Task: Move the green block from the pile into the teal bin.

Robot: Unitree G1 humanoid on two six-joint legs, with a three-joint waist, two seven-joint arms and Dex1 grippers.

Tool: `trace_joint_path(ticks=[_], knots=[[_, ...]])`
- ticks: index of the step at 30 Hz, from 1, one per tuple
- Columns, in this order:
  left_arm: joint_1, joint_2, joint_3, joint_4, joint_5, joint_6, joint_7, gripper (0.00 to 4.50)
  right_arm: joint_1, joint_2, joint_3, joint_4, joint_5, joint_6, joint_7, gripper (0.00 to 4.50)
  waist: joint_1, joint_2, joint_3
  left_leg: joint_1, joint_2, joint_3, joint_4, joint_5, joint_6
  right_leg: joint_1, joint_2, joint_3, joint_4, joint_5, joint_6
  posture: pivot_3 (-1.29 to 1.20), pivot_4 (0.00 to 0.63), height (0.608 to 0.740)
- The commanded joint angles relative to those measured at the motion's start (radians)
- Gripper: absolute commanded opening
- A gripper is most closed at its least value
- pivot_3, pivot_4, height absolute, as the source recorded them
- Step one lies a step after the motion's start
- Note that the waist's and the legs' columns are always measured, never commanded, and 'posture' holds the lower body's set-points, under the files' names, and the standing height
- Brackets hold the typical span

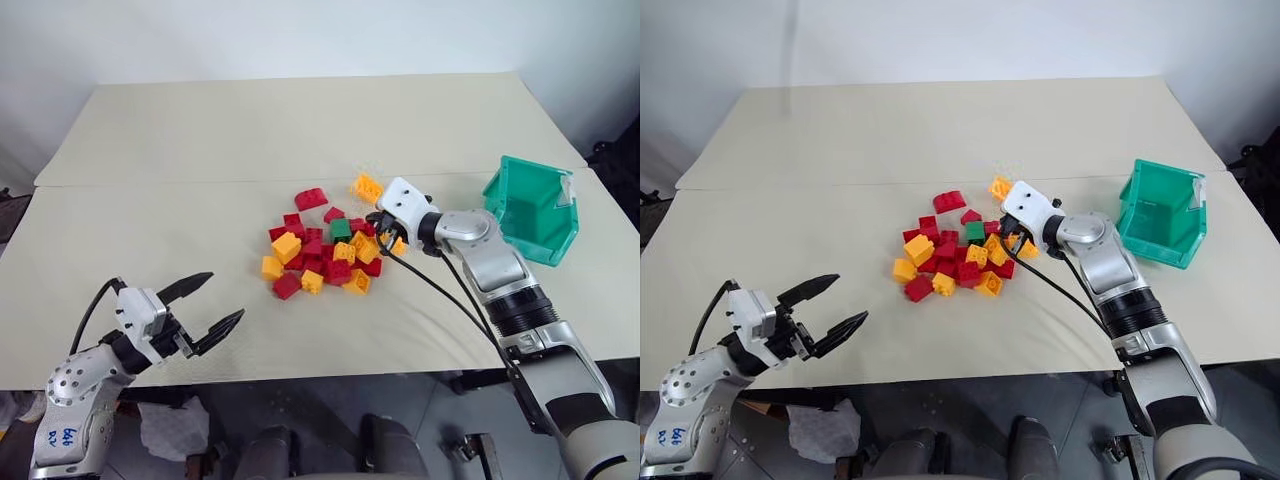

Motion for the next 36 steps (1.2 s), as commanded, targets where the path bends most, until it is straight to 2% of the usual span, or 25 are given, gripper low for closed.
trace_joint_path(ticks=[1,7,12,14,17,20,26,36], knots=[[-0.009,0.003,-0.005,-0.024,0.002,-0.008,0.005,4.50,0.029,0.041,-0.015,-0.117,0.043,0.001,0.027,0.02,-0.001,0.000,0.000,0.000,0.000,0.000,0.000,0.000,0.000,0.000,0.000,0.000,0.000,0.000,0.000,0.00,0.150,0.740],[-0.025,0.008,-0.008,-0.021,0.002,-0.003,0.009,4.50,0.115,0.055,0.026,-0.268,0.057,0.084,0.084,0.02,0.006,0.000,0.000,0.000,0.000,-0.001,0.000,0.000,0.000,0.001,0.000,0.000,0.000,0.000,0.000,0.00,0.150,0.740],[-0.021,0.007,-0.007,-0.026,0.002,-0.002,0.014,4.50,0.134,0.059,0.013,-0.305,0.058,0.095,0.085,0.02,0.003,0.000,0.000,0.000,-0.001,-0.001,0.000,0.000,0.000,0.001,-0.001,0.000,0.000,0.000,0.000,0.00,0.150,0.740],[-0.017,0.008,-0.007,-0.029,0.002,-0.001,0.015,4.50,0.123,0.053,-0.018,-0.314,0.087,0.111,0.100,0.02,0.003,0.000,0.000,0.000,-0.001,-0.001,0.000,0.000,0.000,0.000,0.000,0.000,0.000,0.000,0.000,0.00,0.150,0.740],[-0.016,0.010,-0.003,-0.036,-0.003,0.003,0.016,4.50,0.070,0.022,-0.107,-0.325,0.205,0.249,0.162,0.02,0.003,0.000,0.000,0.000,0.000,-0.001,0.000,0.000,0.000,0.000,0.000,0.000,0.000,0.000,0.000,0.00,0.150,0.740],[-0.027,0.013,-0.006,-0.037,-0.009,0.008,0.011,4.50,0.024,-0.029,-0.091,-0.287,0.221,0.285,0.236,0.92,0.004,0.000,0.000,0.000,0.000,-0.002,0.000,0.000,0.000,0.000,0.000,0.000,0.000,0.000,0.000,0.00,0.150,0.740],[-0.061,0.006,-0.033,-0.034,-0.005,0.020,0.011,4.50,-0.117,0.010,-0.018,-0.022,0.135,0.151,0.248,2.95,0.001,0.000,0.000,0.000,-0.001,-0.001,0.000,0.000,0.000,0.000,0.000,0.000,0.000,0.000,0.000,0.00,0.150,0.740],[-0.061,-0.001,-0.040,-0.047,-0.008,0.024,0.015,4.50,-0.294,0.118,0.038,0.366,0.021,0.001,0.254,2.95,-0.002,0.001,0.000,0.000,0.000,-0.001,0.000,0.000,0.000,-0.001,0.000,0.000,0.002,0.000,0.000,0.00,0.150,0.740]])
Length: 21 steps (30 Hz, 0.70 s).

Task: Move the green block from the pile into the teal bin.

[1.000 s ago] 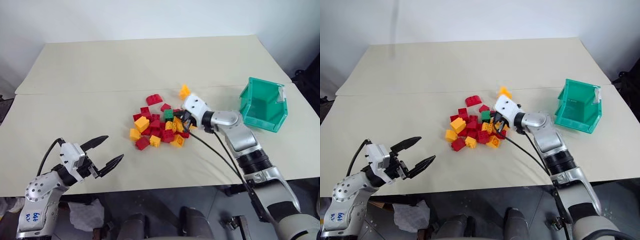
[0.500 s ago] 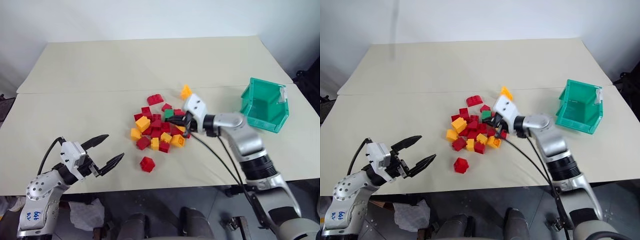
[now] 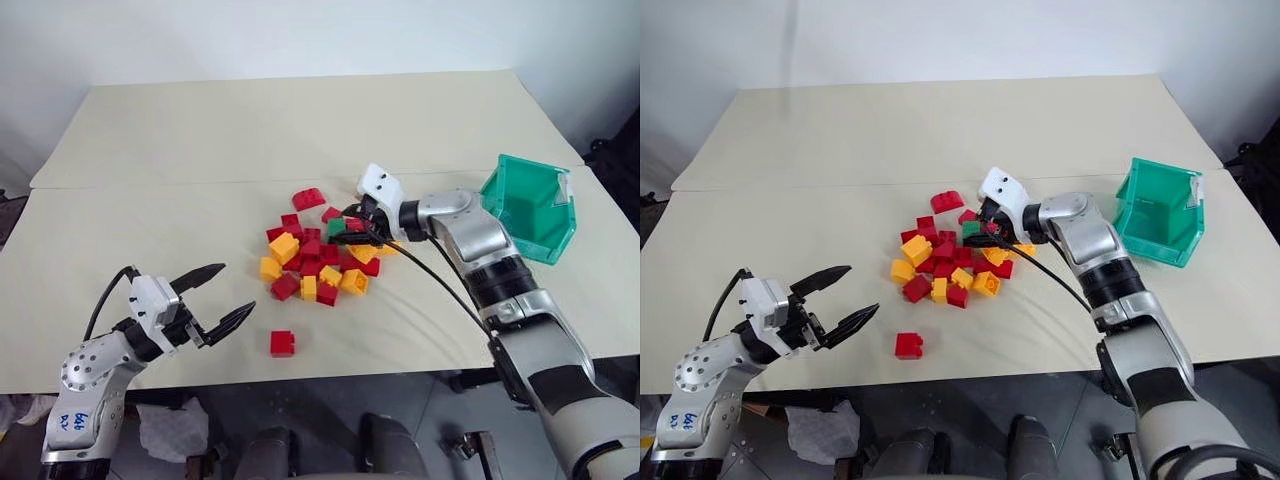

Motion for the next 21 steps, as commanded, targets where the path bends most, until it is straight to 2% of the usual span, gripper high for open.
trace_joint_path(ticks=[1,9,13,21], knots=[[0.005,-0.001,0.003,-0.047,-0.013,-0.002,0.005,4.50,-0.060,0.025,0.000,0.101,-0.032,-0.081,0.002,2.95,0.001,0.000,0.000,0.000,0.000,0.000,0.000,0.000,0.000,0.000,0.000,0.000,0.000,0.000,0.000,0.00,0.150,0.740],[0.006,-0.001,-0.001,-0.068,-0.019,0.005,0.009,4.50,-0.145,0.052,0.016,0.291,-0.098,-0.160,0.059,2.95,-0.001,0.000,0.000,0.000,0.000,-0.001,0.000,0.000,0.000,0.000,0.000,0.000,0.000,0.000,0.000,0.00,0.150,0.740],[0.004,-0.001,-0.002,-0.069,-0.018,0.006,0.009,4.50,-0.167,0.060,0.005,0.345,-0.111,-0.187,0.066,2.12,-0.001,0.000,0.000,0.000,0.000,-0.001,0.000,0.000,0.000,0.000,0.000,0.000,0.001,0.000,0.000,0.00,0.150,0.740],[-0.015,0.000,-0.009,-0.071,-0.022,0.013,0.005,4.50,-0.179,0.063,-0.112,0.327,-0.023,-0.232,0.093,2.10,-0.002,0.001,0.001,0.000,0.000,-0.001,0.000,0.000,0.000,0.000,0.000,0.000,0.001,0.000,0.000,0.00,0.150,0.740]])
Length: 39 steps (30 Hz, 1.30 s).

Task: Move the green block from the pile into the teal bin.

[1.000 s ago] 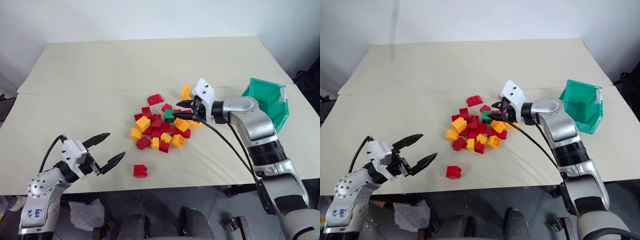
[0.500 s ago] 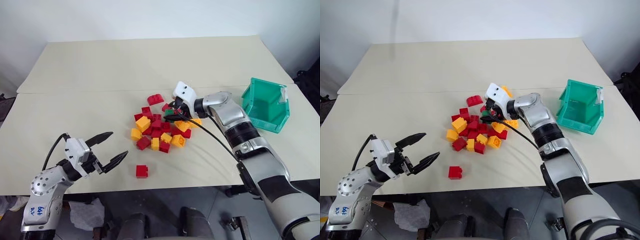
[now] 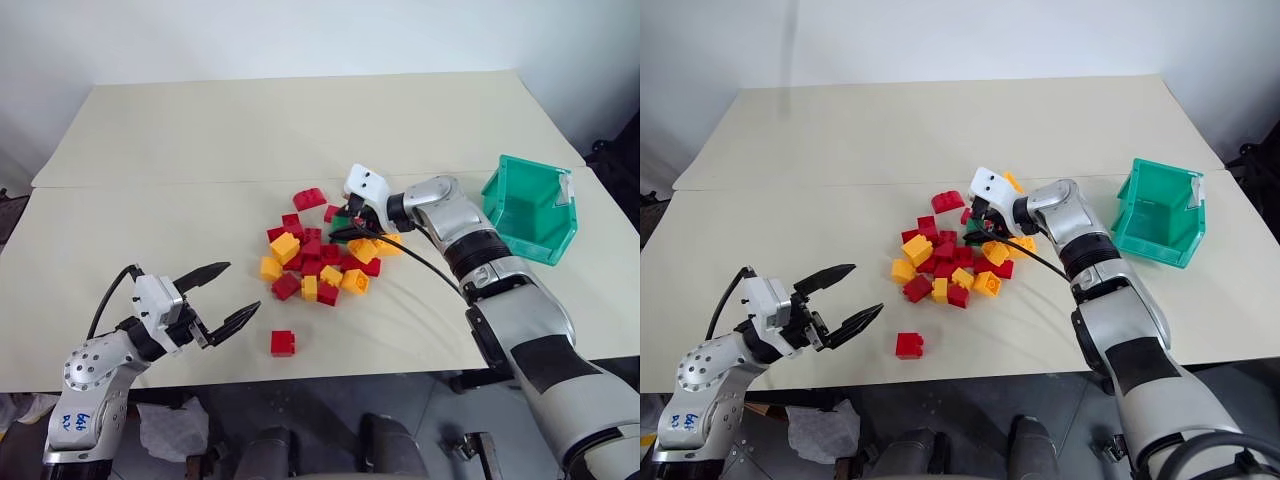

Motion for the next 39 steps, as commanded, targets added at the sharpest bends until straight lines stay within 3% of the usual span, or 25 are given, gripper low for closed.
trace_joint_path(ticks=[1,4,7,12,15,18,22,30,37,39], knots=[[-0.013,0.004,-0.003,-0.035,-0.021,0.001,-0.007,4.50,-0.019,-0.025,-0.105,-0.086,0.093,-0.016,0.042,2.10,0.002,0.000,0.000,0.000,0.000,0.000,0.000,0.000,0.000,0.000,0.000,0.000,0.000,0.000,0.000,0.00,0.150,0.740],[-0.053,0.000,-0.028,-0.037,-0.033,0.015,-0.017,4.50,0.020,-0.078,-0.202,-0.222,0.192,0.043,0.082,2.10,0.009,0.001,0.001,-0.001,0.000,-0.001,0.000,0.000,0.000,0.000,0.000,0.000,-0.001,0.000,0.000,0.00,0.150,0.740],[-0.116,-0.013,-0.073,-0.017,-0.039,0.026,-0.041,4.50,0.150,-0.186,-0.286,-0.450,0.261,0.140,0.080,2.10,0.020,0.001,0.000,-0.001,-0.001,-0.005,0.001,0.000,0.000,0.002,-0.001,-0.003,-0.001,0.000,0.000,0.00,0.150,0.740],[-0.204,-0.029,-0.138,0.043,-0.042,0.042,-0.099,4.50,0.445,-0.360,-0.493,-0.762,0.334,0.271,-0.060,2.10,0.047,0.000,0.000,-0.003,-0.002,-0.008,0.001,0.000,0.000,0.003,-0.001,-0.007,-0.003,0.000,0.000,0.00,0.150,0.740],[-0.244,-0.033,-0.154,0.097,-0.039,0.038,-0.132,4.50,0.595,-0.428,-0.626,-0.850,0.349,0.303,-0.165,2.10,0.050,0.002,0.001,-0.003,-0.005,0.002,0.000,0.000,0.000,0.002,-0.001,-0.007,-0.005,0.000,0.000,0.00,0.150,0.740],[-0.281,-0.034,-0.160,0.151,-0.034,0.031,-0.164,4.50,0.710,-0.458,-0.744,-0.875,0.366,0.299,-0.252,2.10,0.047,0.002,0.001,-0.001,-0.003,0.010,0.000,0.000,0.000,0.002,0.001,-0.007,-0.005,0.000,0.000,0.00,0.150,0.740],[-0.309,-0.037,-0.168,0.188,-0.025,0.021,-0.188,4.50,0.748,-0.455,-0.803,-0.812,0.357,0.225,-0.348,2.10,0.033,0.002,0.001,0.001,-0.003,0.014,0.001,0.000,0.001,0.003,0.001,-0.003,-0.005,0.000,0.000,0.00,0.150,0.740],[-0.329,-0.041,-0.169,0.202,-0.019,0.016,-0.196,4.50,0.632,-0.466,-0.746,-0.542,0.335,0.122,-0.434,2.10,0.031,0.002,0.001,0.002,0.000,0.016,0.001,0.001,0.002,0.003,0.000,-0.001,-0.005,0.001,-0.001,0.00,0.150,0.740],[-0.303,-0.015,-0.128,0.188,-0.012,0.012,-0.177,4.50,0.539,-0.502,-0.691,-0.395,0.318,0.015,-0.387,4.47,0.033,0.002,0.001,0.000,0.000,0.015,0.001,0.001,0.002,0.003,-0.001,-0.001,-0.006,0.001,-0.001,0.00,0.150,0.740],[-0.281,0.006,-0.108,0.181,-0.005,0.025,-0.161,4.50,0.560,-0.507,-0.689,-0.453,0.362,-0.002,-0.284,4.47,0.033,0.002,0.001,0.000,0.000,0.014,0.001,0.001,0.002,0.003,-0.001,-0.001,-0.006,0.001,-0.001,0.00,0.150,0.740]])
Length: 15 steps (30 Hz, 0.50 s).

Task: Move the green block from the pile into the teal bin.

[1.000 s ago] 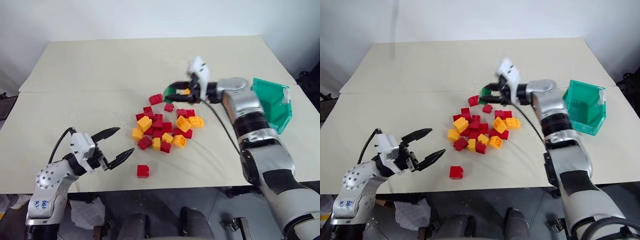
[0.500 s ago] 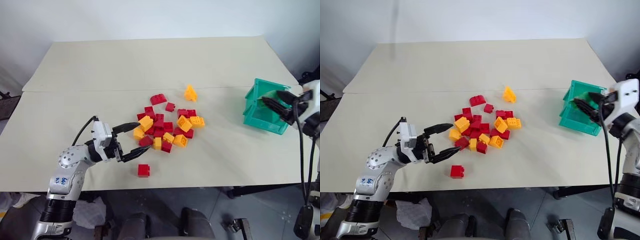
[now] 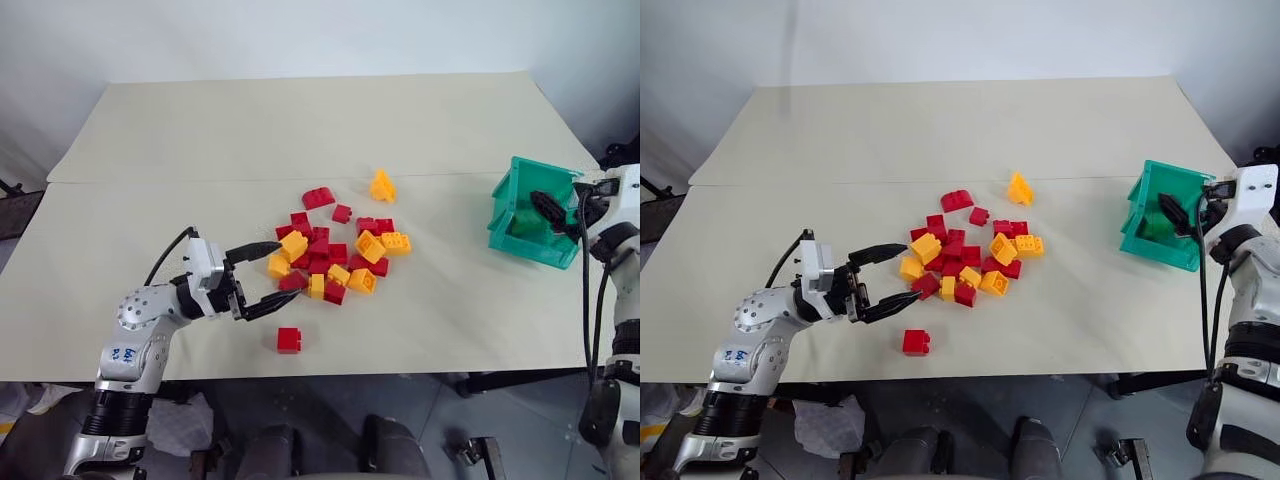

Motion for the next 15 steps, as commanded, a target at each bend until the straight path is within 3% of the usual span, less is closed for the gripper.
trace_joint_path(ticks=[1,5,9,15], knots=[[0.034,0.039,0.054,-0.022,0.011,-0.007,0.022,4.50,0.018,-0.054,-0.001,-0.088,0.059,-0.038,0.134,4.47,-0.001,0.000,0.000,0.000,0.000,0.000,0.000,0.000,0.000,0.000,0.000,0.000,0.000,0.000,0.000,0.00,0.150,0.740],[0.082,0.080,0.091,-0.022,0.025,-0.024,0.023,4.50,0.145,-0.036,-0.006,-0.305,0.183,-0.004,0.304,4.47,0.001,0.000,0.000,0.000,0.001,-0.001,-0.001,0.000,0.000,0.000,0.000,-0.002,0.000,0.000,0.000,0.00,0.150,0.740],[0.151,0.131,0.124,0.008,0.096,-0.077,0.040,4.50,0.447,-0.009,0.048,-0.679,0.300,0.051,0.448,4.47,0.008,0.000,0.000,0.001,0.002,-0.003,-0.001,-0.001,-0.001,0.001,0.001,-0.004,0.000,0.000,0.000,0.00,0.150,0.740],[0.218,0.160,0.164,0.020,0.103,-0.113,0.038,4.50,0.652,0.008,0.088,-0.793,0.292,-0.027,0.515,4.47,0.025,0.000,0.000,0.001,0.001,-0.002,0.000,-0.001,0.001,0.001,0.000,0.001,-0.003,0.000,0.000,0.00,0.150,0.740]])
